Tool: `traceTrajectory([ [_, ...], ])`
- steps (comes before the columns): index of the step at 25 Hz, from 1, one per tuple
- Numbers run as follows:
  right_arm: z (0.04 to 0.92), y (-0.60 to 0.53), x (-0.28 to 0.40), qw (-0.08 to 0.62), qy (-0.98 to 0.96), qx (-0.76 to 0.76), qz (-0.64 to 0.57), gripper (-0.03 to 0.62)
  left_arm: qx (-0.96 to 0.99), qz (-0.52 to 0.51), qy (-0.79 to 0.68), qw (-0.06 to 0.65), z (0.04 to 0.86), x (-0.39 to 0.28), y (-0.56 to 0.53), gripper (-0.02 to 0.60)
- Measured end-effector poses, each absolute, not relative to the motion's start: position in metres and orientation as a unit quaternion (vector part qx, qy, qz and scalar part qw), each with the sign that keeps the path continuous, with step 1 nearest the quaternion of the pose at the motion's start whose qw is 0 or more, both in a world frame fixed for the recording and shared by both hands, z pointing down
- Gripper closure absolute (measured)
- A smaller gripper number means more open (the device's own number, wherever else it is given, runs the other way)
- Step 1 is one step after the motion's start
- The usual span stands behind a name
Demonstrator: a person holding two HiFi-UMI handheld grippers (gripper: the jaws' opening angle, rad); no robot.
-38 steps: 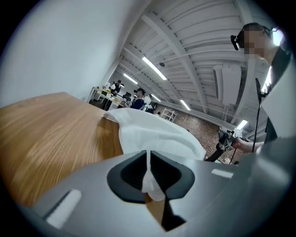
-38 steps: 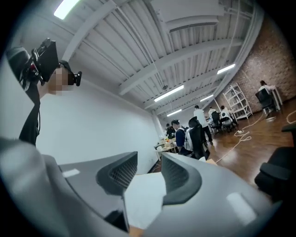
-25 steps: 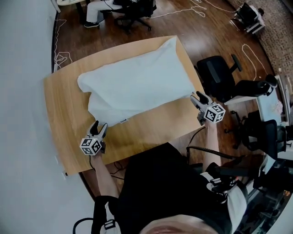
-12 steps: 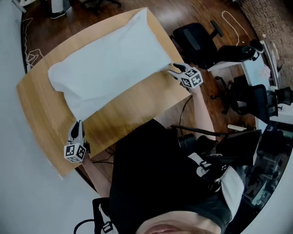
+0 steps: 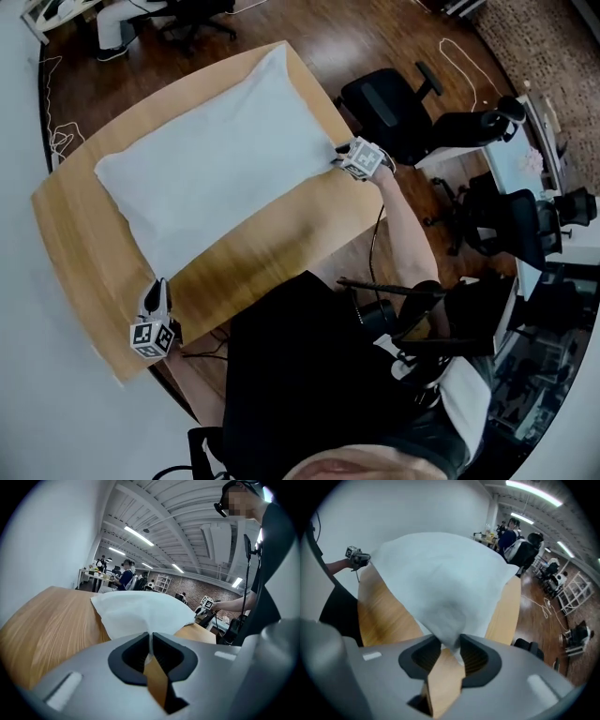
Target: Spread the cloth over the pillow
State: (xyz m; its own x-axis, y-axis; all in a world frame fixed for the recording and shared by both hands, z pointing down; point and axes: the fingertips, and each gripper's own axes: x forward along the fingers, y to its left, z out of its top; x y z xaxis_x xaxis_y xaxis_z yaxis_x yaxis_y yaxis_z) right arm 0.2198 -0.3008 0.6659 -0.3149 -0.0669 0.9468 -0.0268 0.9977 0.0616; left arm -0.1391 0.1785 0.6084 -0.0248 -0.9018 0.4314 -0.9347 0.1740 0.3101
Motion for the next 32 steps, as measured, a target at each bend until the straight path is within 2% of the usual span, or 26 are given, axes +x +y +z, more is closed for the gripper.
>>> traceTrajectory([
  [3,0.644,-0.287,0.226,0.64,-0.767,-0.005,-0.044,0.577,0.64,0.03,-0.72,0.267,0.592,-0.153,0.177,0.551],
  [8,0.569,-0.284,0.232,0.695,-0.709,-0.006,-0.123,0.579,0.652,0.002,-0.719,0.239,0.55,-0.173,0.17,0.554],
  [12,0.472,-0.299,0.172,0.623,-0.76,0.027,-0.186,0.58,0.664,-0.008,-0.731,0.157,0.472,-0.216,0.154,0.555],
  [15,0.425,-0.293,0.183,0.571,-0.798,0.081,-0.176,0.58,0.66,-0.012,-0.74,0.128,0.43,-0.217,0.159,0.555],
  [18,0.469,-0.263,0.225,0.578,-0.803,0.106,-0.103,0.581,0.646,-0.021,-0.734,0.211,0.489,-0.189,0.184,0.555],
  [20,0.553,-0.235,0.245,0.607,-0.79,0.083,-0.036,0.58,0.624,-0.003,-0.717,0.313,0.568,-0.174,0.204,0.555],
  [22,0.625,-0.22,0.246,0.624,-0.779,0.061,-0.001,0.581,0.601,0.031,-0.7,0.385,0.627,-0.166,0.219,0.557],
  [25,0.651,-0.221,0.236,0.632,-0.772,0.066,0.0,0.582,0.602,0.026,-0.689,0.403,0.645,-0.17,0.214,0.557],
  [28,0.606,-0.244,0.24,0.624,-0.774,0.095,-0.054,0.582,0.626,-0.012,-0.69,0.364,0.602,-0.174,0.214,0.557],
  [32,0.511,-0.34,0.188,0.564,-0.797,0.136,-0.166,0.582,0.694,-0.038,-0.686,0.215,0.484,-0.239,0.165,0.557],
])
